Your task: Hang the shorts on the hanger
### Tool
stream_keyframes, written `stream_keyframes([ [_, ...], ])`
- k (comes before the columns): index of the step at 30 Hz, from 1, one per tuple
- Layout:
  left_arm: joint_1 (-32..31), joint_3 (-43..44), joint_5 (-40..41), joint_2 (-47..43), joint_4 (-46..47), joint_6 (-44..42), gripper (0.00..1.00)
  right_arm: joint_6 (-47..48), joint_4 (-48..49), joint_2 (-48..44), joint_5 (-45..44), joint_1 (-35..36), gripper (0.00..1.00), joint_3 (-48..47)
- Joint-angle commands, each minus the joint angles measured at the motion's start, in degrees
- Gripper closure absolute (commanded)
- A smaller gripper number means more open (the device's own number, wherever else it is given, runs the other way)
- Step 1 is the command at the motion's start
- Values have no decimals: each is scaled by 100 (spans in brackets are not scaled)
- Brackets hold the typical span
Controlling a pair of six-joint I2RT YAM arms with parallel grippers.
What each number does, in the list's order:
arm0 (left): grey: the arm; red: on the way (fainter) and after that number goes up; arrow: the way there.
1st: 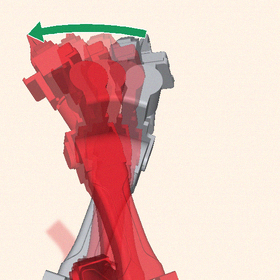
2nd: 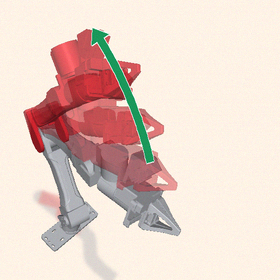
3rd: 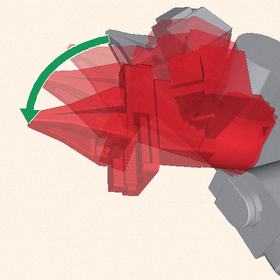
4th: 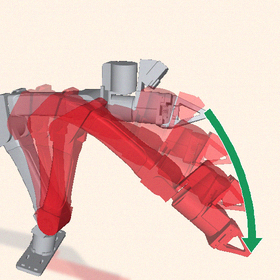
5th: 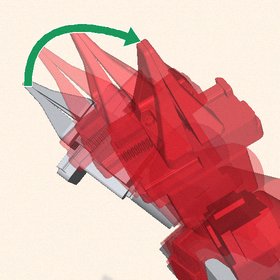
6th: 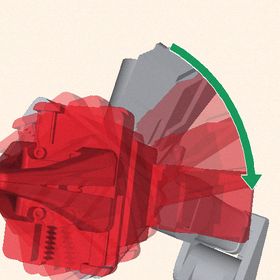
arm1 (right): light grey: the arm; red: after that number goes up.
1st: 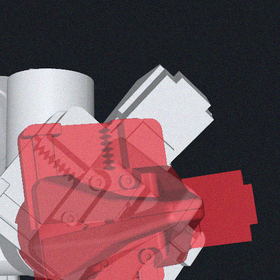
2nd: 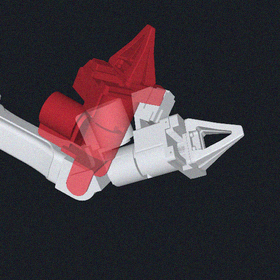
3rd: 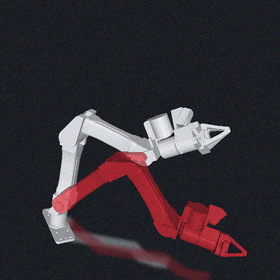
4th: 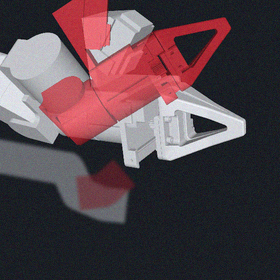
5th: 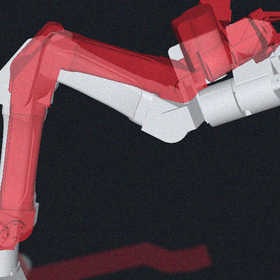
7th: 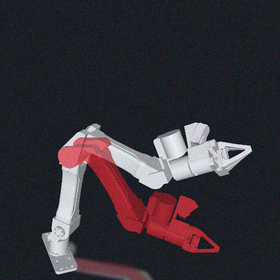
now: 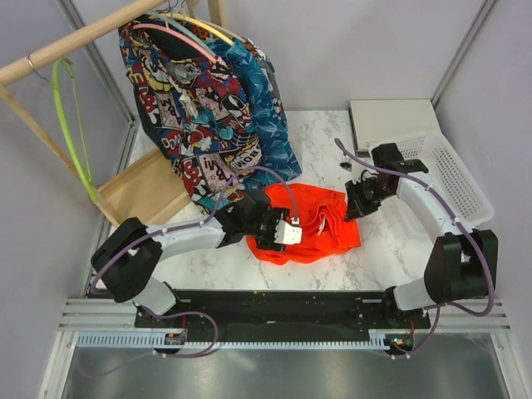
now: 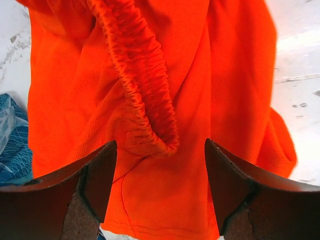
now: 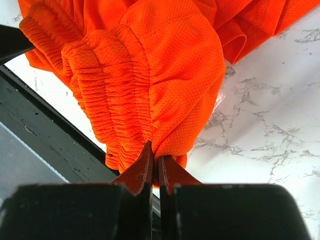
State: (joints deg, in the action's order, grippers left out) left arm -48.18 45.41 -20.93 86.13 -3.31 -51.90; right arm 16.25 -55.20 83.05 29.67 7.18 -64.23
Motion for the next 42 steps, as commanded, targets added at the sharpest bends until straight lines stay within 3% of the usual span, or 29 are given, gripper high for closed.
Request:
stream_keyframes([
  [1,-16,293,397,413,674,-40,23,10,150,54,-102,-15,92,-231],
  [2,-16,372,388,475,683,-31,25,27,150,63,-102,-6,92,-239],
  [4,-16,434,388,545,691,109,38,62,167,89,-163,-6,91,-274],
  [5,-16,530,405,519,665,162,56,80,167,115,-181,-15,91,-292],
  [8,11,959,379,221,-167,504,90,115,193,185,-251,-15,89,-362],
  [11,81,1381,-138,-446,-1432,847,98,80,238,378,-251,3,88,-546],
  [13,64,1567,-788,-850,-2509,813,98,63,238,633,-251,55,88,-801],
  [17,46,2085,-1115,-1510,-3999,874,98,-34,282,985,-138,204,87,-1188],
  [20,55,2034,-949,-1599,-4553,901,98,-166,422,1178,-76,406,73,-1417],
  [21,63,1973,-861,-1556,-4608,918,98,-262,457,1257,-41,459,54,-1548],
  [23,142,1805,-817,-1407,-4661,1155,98,-307,449,1337,73,539,42,-1680],
  [24,325,1805,-956,-1119,-4687,1278,98,-289,414,1363,65,530,31,-1811],
  [29,1510,2270,-1396,34,-4582,2507,98,272,-139,987,-128,521,25,-1735],
  [34,1944,2534,-1599,720,-4328,3010,95,870,-351,222,520,521,24,-707],
  [39,2120,2534,-1502,1064,-4178,3177,77,1109,-132,-165,628,644,8,136],
  [42,2234,2543,-1659,1126,-4169,3186,61,1003,114,-245,5,1126,11,375],
])
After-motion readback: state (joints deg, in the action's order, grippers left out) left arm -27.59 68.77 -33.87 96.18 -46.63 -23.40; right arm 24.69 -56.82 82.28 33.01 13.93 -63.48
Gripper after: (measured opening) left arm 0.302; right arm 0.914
